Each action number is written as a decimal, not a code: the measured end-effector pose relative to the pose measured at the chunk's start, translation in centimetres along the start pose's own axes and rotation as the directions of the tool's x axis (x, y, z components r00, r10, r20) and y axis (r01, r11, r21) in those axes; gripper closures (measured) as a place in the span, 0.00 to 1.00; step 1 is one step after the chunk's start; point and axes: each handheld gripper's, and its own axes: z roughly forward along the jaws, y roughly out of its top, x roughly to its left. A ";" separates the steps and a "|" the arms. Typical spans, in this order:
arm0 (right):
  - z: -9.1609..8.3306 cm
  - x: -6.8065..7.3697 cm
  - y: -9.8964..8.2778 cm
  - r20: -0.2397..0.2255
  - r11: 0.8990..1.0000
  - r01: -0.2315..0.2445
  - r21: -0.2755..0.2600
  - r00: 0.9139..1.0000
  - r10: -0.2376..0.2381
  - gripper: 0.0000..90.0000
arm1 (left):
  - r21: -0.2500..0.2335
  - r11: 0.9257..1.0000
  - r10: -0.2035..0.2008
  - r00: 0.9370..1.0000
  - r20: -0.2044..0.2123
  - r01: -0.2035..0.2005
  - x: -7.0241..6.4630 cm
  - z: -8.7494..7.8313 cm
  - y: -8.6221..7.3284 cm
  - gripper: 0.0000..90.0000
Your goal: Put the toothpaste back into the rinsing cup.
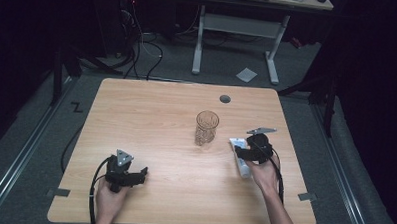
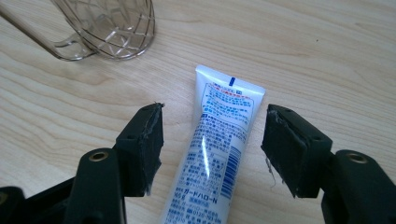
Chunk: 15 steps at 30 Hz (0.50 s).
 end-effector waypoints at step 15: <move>2.5 -0.3 0.7 0.012 0.994 -0.034 0.107 0.999 0.033 0.42 | -0.002 1.000 -0.001 1.000 0.001 0.001 0.0 0.0 0.0 0.17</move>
